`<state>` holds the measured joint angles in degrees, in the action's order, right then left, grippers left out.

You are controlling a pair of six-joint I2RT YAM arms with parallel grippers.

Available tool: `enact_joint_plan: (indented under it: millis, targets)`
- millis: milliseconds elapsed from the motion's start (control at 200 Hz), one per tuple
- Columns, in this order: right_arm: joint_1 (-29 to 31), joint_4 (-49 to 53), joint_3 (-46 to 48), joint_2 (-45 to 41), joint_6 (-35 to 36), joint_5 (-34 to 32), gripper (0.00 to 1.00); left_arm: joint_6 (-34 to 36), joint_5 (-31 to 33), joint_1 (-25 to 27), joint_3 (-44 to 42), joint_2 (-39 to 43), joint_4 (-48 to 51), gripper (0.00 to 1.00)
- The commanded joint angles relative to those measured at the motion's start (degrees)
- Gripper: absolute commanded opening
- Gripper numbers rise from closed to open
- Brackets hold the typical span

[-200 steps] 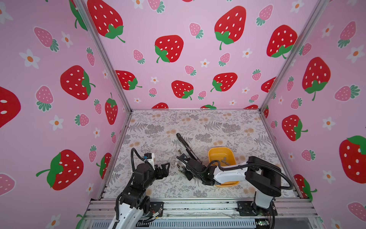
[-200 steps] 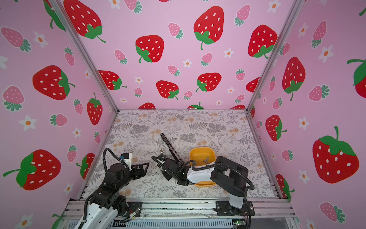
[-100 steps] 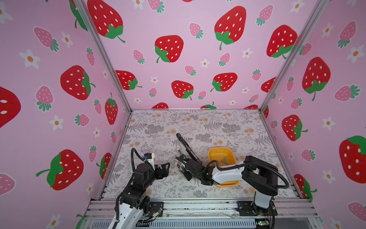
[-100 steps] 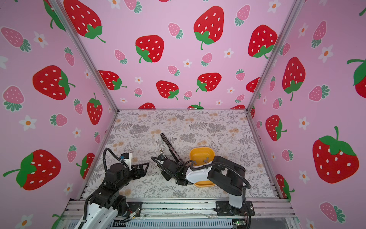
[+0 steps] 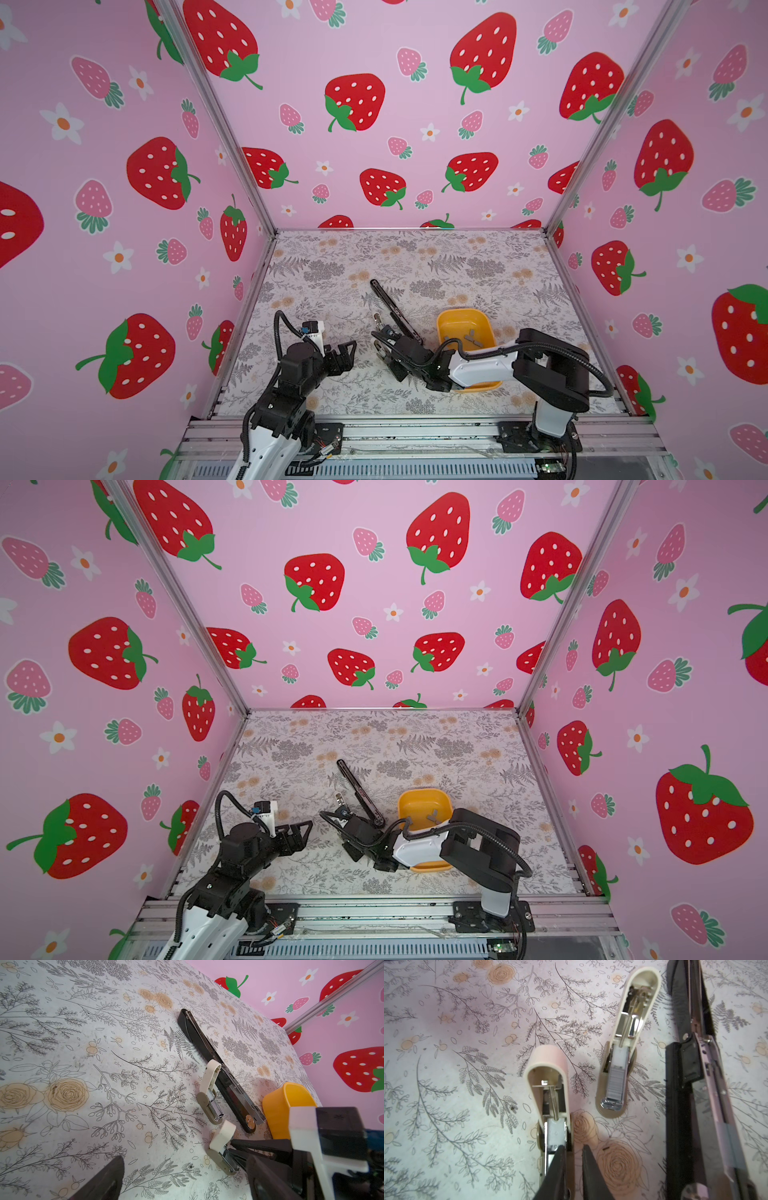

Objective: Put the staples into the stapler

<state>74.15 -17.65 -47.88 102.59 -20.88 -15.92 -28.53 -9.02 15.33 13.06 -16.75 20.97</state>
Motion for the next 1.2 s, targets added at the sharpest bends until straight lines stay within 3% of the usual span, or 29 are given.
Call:
enact_joint_plan:
  millis: [0, 255, 510, 635, 675, 1025, 1196]
  targets:
    - [0.47, 1.67, 0.71, -4.76, 0.97, -1.54, 0.2, 0.02, 0.76, 0.18, 2.22, -0.19, -0.83, 0.95]
    - [1.1, -5.65, 8.06, -11.0, 1.34, 3.43, 0.39, -0.34, 0.19, 0.21, 3.38, -6.47, -4.88, 0.95]
    - [2.84, -7.57, 11.11, -6.64, -0.16, 3.33, 0.49, -3.82, -2.12, 0.15, 3.99, -16.91, -14.65, 0.95]
    - [2.83, -8.18, 11.07, -4.38, 0.34, 3.41, 0.51, -3.53, -0.19, 0.22, 4.47, -22.29, -17.33, 0.94]
    - [2.84, -8.35, 10.74, -3.64, 0.86, 3.83, 0.56, -3.31, 0.77, 0.22, 4.73, -23.76, -17.43, 0.94]
    - [2.75, -8.1, 9.21, 0.87, 3.47, 2.39, 0.52, -2.95, 0.29, 0.31, 5.4, -30.99, -22.32, 0.87]
    - [2.73, -7.4, 8.24, 3.14, 3.84, 1.95, 0.44, -1.9, -0.13, 0.49, 5.31, -35.16, -24.12, 0.84]
